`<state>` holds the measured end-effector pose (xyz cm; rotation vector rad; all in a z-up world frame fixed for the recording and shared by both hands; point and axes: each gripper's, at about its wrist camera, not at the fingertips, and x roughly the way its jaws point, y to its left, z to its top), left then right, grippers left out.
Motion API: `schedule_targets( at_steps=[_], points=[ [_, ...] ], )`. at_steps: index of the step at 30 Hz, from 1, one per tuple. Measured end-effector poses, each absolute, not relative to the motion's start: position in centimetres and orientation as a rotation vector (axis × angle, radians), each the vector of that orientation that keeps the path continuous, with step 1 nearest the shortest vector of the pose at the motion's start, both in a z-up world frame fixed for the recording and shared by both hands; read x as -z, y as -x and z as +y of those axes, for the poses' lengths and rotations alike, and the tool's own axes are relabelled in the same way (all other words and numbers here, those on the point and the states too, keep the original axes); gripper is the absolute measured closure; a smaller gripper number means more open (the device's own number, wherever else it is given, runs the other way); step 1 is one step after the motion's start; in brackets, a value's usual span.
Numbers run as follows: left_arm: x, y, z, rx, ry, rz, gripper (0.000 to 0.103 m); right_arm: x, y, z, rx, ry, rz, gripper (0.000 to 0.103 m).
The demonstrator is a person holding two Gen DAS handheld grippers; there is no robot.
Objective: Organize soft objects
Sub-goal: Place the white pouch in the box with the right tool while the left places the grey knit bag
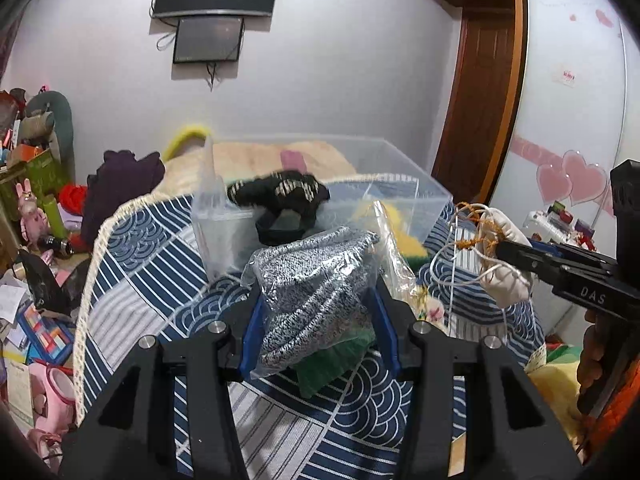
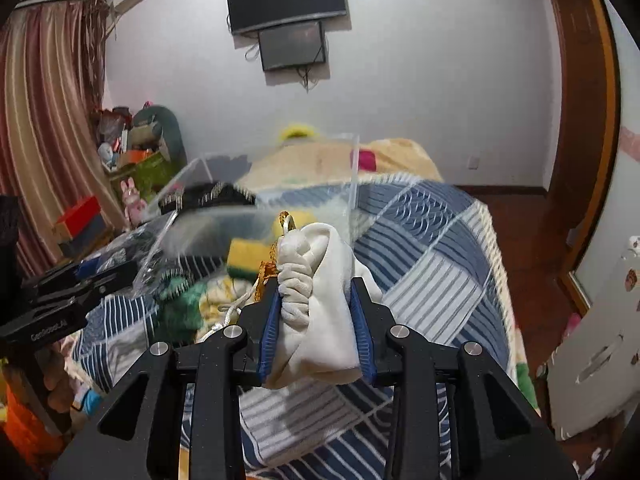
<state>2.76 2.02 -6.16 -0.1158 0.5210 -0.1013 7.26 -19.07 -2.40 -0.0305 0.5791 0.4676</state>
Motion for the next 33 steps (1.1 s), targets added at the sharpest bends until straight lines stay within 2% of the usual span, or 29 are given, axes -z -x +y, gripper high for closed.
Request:
schedule_targets(
  at_steps=[10,17,33],
  points=[
    [2.4,-3.6,3.5,0.074,0.11,0.424,0.055,-0.9,-8.5,-17.5,-0.473,0.054,0.448,0.072],
    [1.5,-6.9,4.9,0.044,0.121,0.43,0.055,-1.7,-10.5,-15.7,-0.49,0.065,0.42,0.072],
    [3.9,-14.5,4.6,0.065,0.064,0.553,0.055,1.9,-16.7,-9.5,-0.57,0.113,0.588,0.072]
  ],
)
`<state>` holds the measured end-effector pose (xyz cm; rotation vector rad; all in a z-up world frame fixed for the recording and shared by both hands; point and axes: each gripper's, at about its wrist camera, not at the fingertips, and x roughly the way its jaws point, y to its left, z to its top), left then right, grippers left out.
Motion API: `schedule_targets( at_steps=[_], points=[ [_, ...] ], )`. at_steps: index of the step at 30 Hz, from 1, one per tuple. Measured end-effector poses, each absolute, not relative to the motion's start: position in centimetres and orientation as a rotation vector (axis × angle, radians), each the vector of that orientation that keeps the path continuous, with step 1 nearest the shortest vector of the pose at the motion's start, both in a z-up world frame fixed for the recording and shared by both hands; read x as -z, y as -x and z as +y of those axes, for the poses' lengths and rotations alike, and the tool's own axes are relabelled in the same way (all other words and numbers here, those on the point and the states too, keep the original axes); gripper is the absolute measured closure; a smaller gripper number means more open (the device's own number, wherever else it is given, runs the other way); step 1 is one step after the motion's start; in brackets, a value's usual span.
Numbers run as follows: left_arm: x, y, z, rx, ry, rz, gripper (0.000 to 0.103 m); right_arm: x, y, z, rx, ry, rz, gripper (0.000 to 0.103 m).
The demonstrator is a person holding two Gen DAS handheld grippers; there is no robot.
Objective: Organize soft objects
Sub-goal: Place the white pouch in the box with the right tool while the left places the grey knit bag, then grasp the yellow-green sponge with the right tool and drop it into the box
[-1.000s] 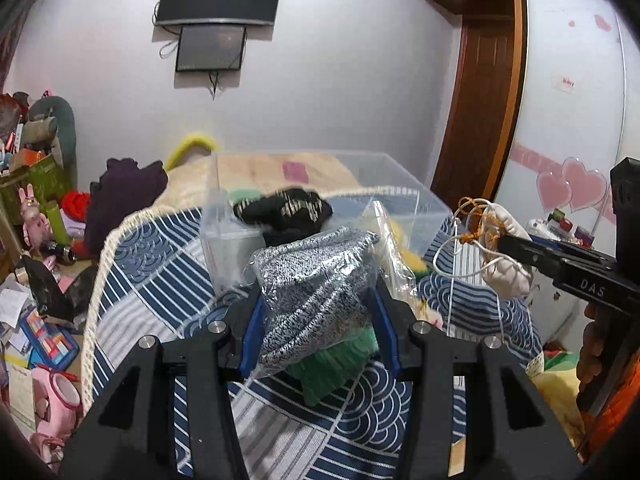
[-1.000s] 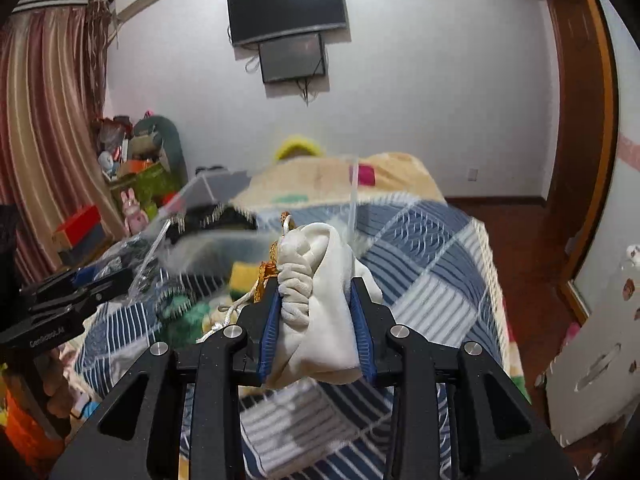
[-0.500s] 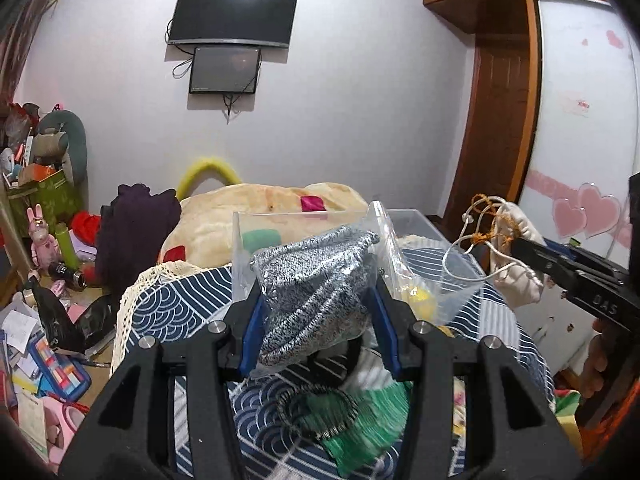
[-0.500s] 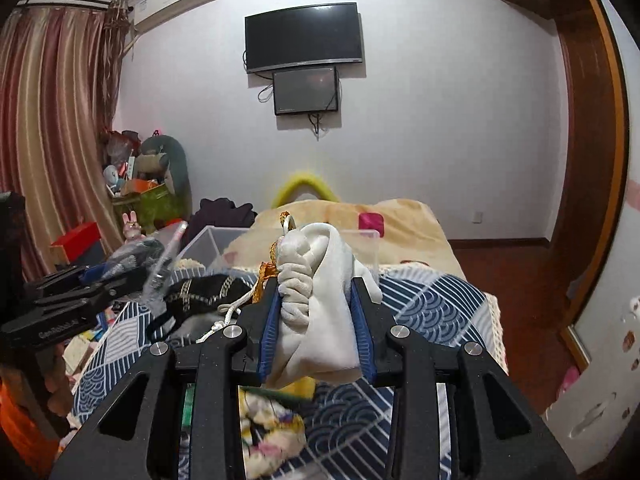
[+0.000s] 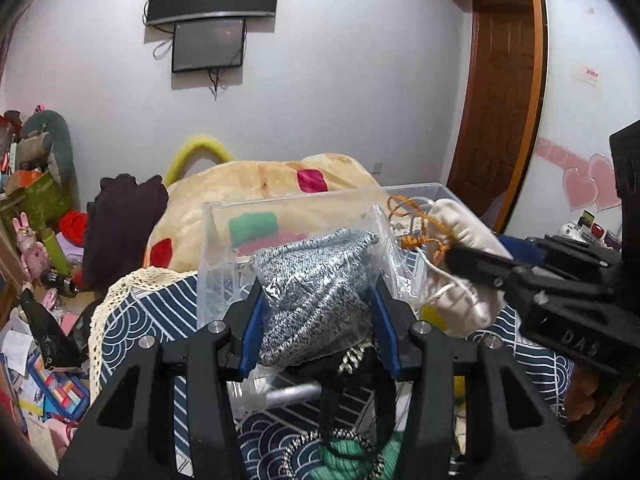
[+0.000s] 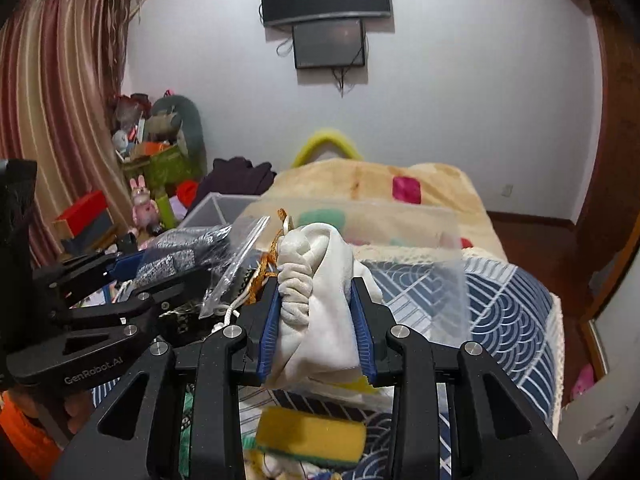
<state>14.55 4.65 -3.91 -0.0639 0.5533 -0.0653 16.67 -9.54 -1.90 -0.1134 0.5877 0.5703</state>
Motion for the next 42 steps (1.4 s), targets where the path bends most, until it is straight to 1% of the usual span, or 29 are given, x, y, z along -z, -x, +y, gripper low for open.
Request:
schedule_targets(
  at_steps=[9,13,17,20,24,28,30,31,33,34,36,42],
  points=[
    [5.7,-16.4,4.3,0.081,0.052,0.624,0.055,3.3,-17.8,-8.5,-0.565,0.187,0.644,0.072],
    [5.7,-16.3,4.3,0.088,0.063,0.635,0.052,3.4,-18.0,-8.6,-0.552,0.211,0.646,0.068],
    [5.5,-15.8,4.4,0.089,0.068,0.64,0.046,3.0,-17.9,-9.1,-0.543,0.205,0.644,0.058],
    [5.2,-15.0,4.1,0.085,0.052,0.624,0.038,2.4,-17.4,-9.5,-0.541,0.21,0.626,0.053],
    [4.2,-13.8,4.1,0.09,0.052,0.594,0.035,1.5,-16.0,-10.2,-0.519,0.231,0.57,0.044],
    [3.1,-12.5,4.4,0.083,0.059,0.559,0.031,0.1,-14.6,-11.4,-0.515,0.213,0.521,0.039],
    [2.5,-11.5,4.5,0.075,0.053,0.534,0.022,-0.4,-13.8,-12.2,-0.514,0.195,0.497,0.029],
    [2.3,-11.2,4.6,0.071,0.053,0.526,0.019,-0.6,-13.5,-12.3,-0.513,0.191,0.489,0.028],
    [2.0,-10.2,4.7,0.061,0.06,0.506,0.006,-1.0,-12.7,-12.8,-0.505,0.185,0.465,0.025],
    [2.0,-9.8,4.9,0.056,0.065,0.501,0.005,-1.0,-12.5,-12.8,-0.504,0.186,0.46,0.024],
    [2.3,-9.1,5.0,0.046,0.073,0.5,0.004,-1.0,-11.8,-13.0,-0.504,0.185,0.455,0.021],
    [4.3,-7.5,4.9,0.029,0.061,0.535,0.004,0.5,-11.1,-12.9,-0.498,0.185,0.485,0.02]
  ],
)
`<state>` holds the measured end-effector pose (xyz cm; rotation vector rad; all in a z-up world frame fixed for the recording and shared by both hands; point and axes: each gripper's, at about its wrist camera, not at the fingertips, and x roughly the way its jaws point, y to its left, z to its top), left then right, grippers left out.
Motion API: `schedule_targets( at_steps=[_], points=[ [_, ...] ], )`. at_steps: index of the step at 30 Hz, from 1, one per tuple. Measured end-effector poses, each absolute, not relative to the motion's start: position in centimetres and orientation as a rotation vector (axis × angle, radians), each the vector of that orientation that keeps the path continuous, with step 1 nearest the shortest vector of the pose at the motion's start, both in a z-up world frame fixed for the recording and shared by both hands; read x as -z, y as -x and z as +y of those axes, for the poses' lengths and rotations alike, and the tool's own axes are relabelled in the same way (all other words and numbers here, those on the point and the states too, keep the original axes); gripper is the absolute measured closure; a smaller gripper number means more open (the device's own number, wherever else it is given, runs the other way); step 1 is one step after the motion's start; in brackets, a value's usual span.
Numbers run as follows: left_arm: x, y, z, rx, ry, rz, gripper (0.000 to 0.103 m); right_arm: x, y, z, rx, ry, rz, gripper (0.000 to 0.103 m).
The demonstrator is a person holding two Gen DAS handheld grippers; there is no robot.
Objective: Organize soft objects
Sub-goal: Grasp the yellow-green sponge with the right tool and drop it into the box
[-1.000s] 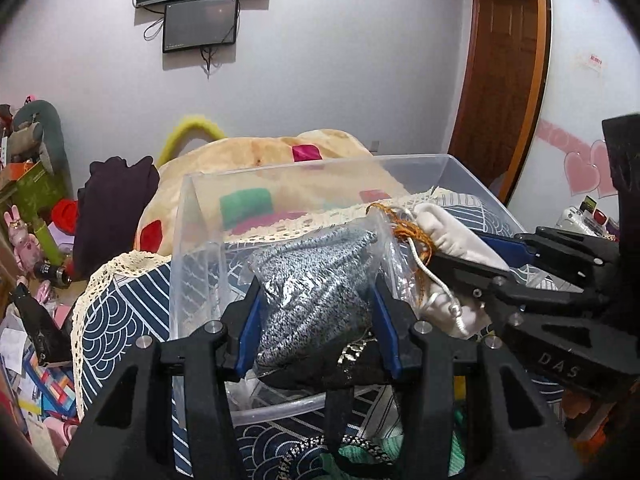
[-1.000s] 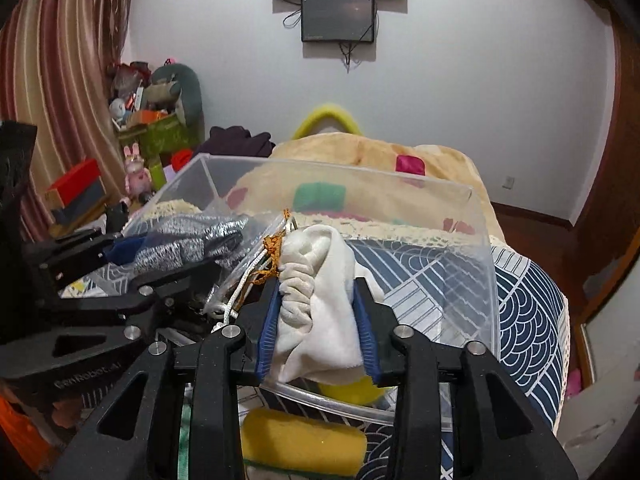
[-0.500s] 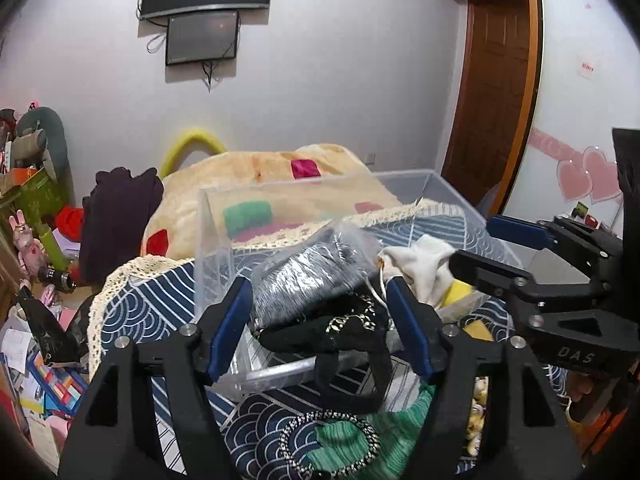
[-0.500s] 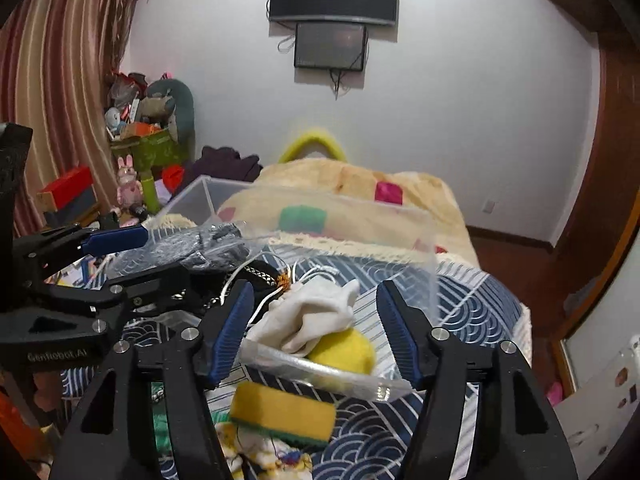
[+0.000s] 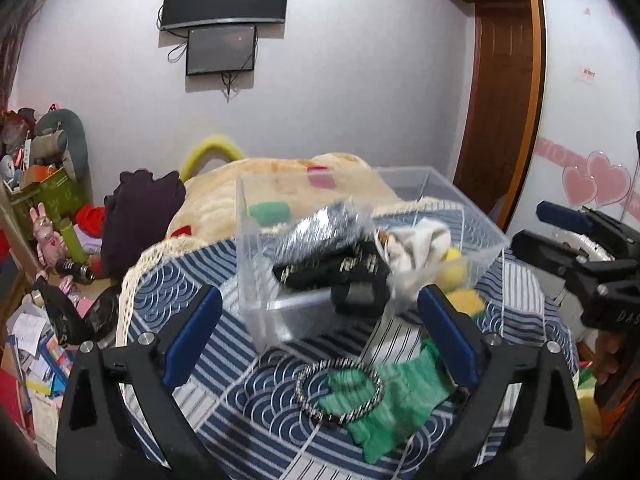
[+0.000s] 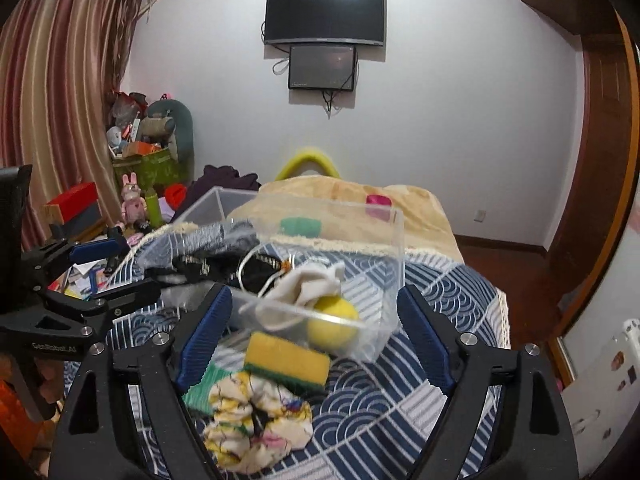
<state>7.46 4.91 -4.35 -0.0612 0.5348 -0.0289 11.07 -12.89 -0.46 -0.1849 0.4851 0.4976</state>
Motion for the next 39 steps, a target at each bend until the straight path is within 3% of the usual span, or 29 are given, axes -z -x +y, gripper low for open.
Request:
schedule_targets(
  at_steps=[3,6,20,24,25,27,29,33,37,38,39],
  points=[
    [5.9,-7.0,5.0,0.035,0.06,0.552,0.007,1.6,-10.9,-12.6,-0.491,0.194,0.514,0.02],
    [7.3,-7.2,5.1,0.037,0.058,0.599,0.026,3.0,-10.8,-12.4,-0.486,0.207,0.55,0.02],
    [11.9,-8.0,7.0,0.046,0.129,0.722,0.068,7.1,-13.3,-12.6,-0.515,0.077,0.753,0.02],
    [12.3,-8.2,7.2,0.055,0.135,0.735,0.088,7.1,-13.2,-12.6,-0.529,0.05,0.75,0.021],
    [12.4,-8.2,7.2,0.056,0.133,0.737,0.091,7.1,-13.1,-12.6,-0.526,0.049,0.745,0.024],
    [12.5,-8.1,7.2,0.05,0.13,0.734,0.095,7.0,-13.0,-12.6,-0.528,0.052,0.744,0.045],
    [12.4,-7.9,7.3,0.047,0.133,0.726,0.096,7.1,-13.2,-12.7,-0.539,0.044,0.748,0.058],
    [11.9,-6.9,7.0,0.043,0.129,0.697,0.097,7.0,-13.0,-12.8,-0.544,0.057,0.727,0.073],
    [10.7,-6.1,6.7,0.035,0.107,0.658,0.097,6.8,-12.9,-12.5,-0.535,0.081,0.728,0.073],
    [10.4,-5.8,6.6,0.033,0.104,0.648,0.097,6.8,-12.9,-12.4,-0.524,0.083,0.735,0.067],
    [10.2,-5.7,6.6,0.035,0.105,0.64,0.097,6.7,-12.9,-12.5,-0.526,0.074,0.748,0.048]
  ],
)
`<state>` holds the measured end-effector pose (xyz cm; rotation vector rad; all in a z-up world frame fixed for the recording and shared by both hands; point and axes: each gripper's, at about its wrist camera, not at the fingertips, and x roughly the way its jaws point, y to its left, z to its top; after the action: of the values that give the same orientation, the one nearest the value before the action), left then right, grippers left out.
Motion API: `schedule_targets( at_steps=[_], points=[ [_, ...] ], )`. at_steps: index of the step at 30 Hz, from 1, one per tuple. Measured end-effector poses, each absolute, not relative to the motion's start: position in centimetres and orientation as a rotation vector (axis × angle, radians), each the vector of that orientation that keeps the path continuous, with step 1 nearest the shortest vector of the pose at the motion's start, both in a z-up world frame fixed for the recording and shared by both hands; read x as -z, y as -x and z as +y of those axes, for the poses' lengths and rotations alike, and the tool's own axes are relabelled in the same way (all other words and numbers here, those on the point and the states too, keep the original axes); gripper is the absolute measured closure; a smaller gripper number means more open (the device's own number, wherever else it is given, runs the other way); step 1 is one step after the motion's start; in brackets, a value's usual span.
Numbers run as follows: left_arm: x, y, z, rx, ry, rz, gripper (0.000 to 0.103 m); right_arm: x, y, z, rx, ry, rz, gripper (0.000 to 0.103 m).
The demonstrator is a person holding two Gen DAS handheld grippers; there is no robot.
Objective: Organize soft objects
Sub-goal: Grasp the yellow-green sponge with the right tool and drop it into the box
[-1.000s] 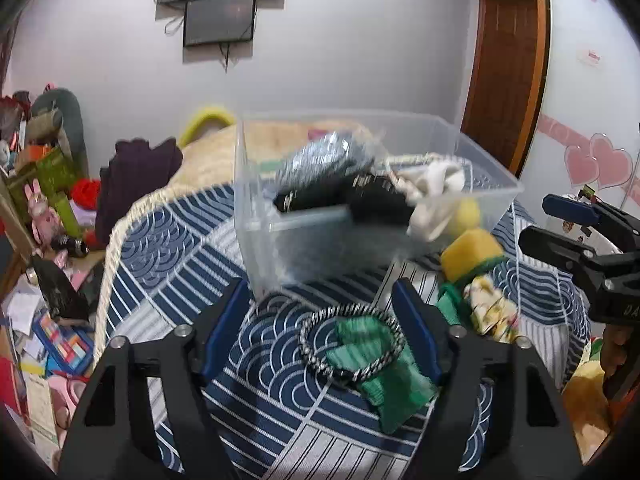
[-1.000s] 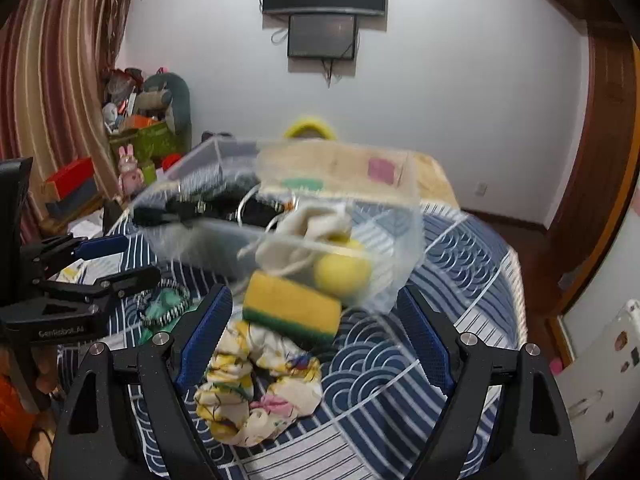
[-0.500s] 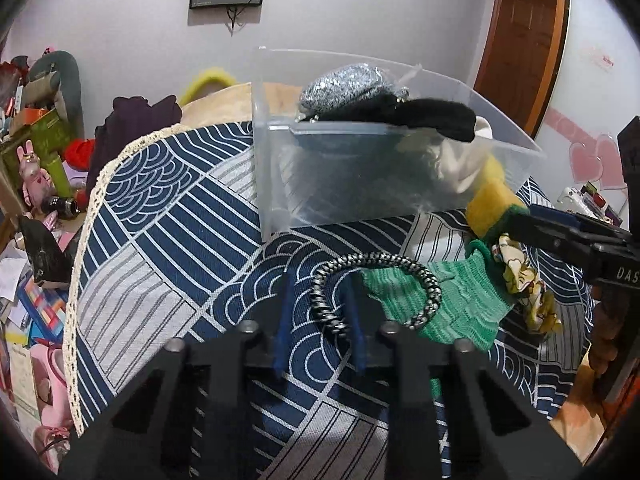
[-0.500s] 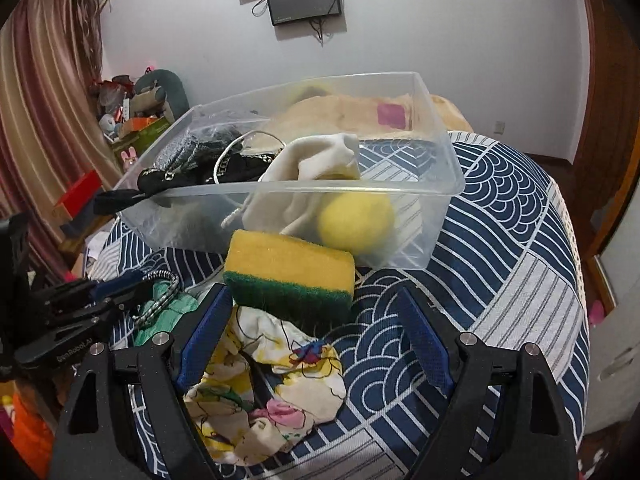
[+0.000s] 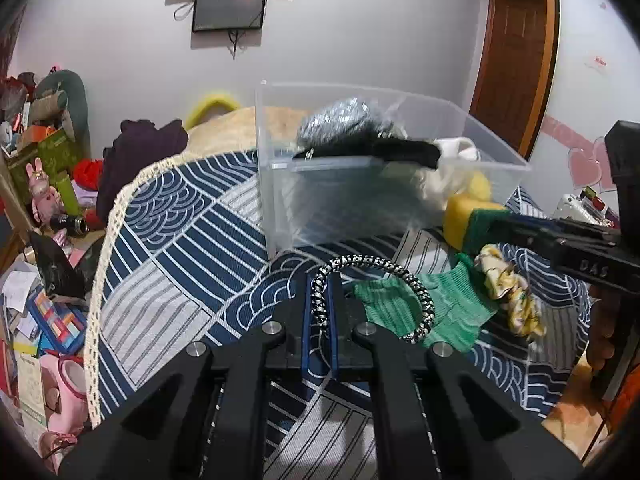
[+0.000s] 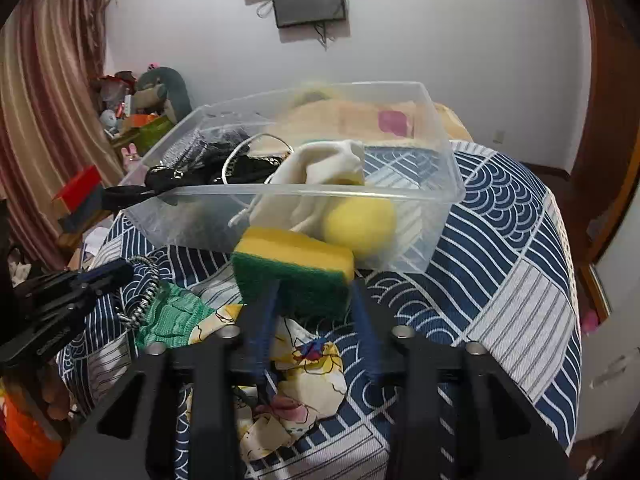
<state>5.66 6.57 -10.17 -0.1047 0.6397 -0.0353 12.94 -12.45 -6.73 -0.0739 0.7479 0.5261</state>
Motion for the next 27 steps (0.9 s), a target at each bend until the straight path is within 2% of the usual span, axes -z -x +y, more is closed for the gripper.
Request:
schedule_targets(
  at_steps=[1,2,3,11,13,14,27],
  points=[
    [10.0,-5.5,6.6,0.037,0.106,0.634,0.097,6.7,-13.0,-12.4,-0.534,0.06,0.751,0.037],
    [9.8,-5.4,6.5,0.039,0.108,0.629,0.097,6.5,-13.0,-12.5,-0.538,0.042,0.741,0.019],
    [9.5,-5.3,6.5,0.043,0.11,0.621,0.097,6.4,-12.9,-12.5,-0.532,0.032,0.722,0.016],
    [7.8,-4.5,6.0,0.054,0.109,0.576,0.097,7.1,-14.4,-10.0,-0.519,0.092,0.747,0.018],
    [7.2,-4.4,6.2,0.054,0.112,0.561,0.097,7.2,-14.4,-9.7,-0.519,0.109,0.749,0.039],
    [6.9,-4.3,6.2,0.055,0.113,0.551,0.097,7.3,-14.3,-9.7,-0.523,0.118,0.751,0.041],
    [2.7,-4.6,6.7,0.05,0.119,0.433,0.097,1.4,-10.5,-11.5,-0.527,0.113,0.505,0.042]
  ],
)
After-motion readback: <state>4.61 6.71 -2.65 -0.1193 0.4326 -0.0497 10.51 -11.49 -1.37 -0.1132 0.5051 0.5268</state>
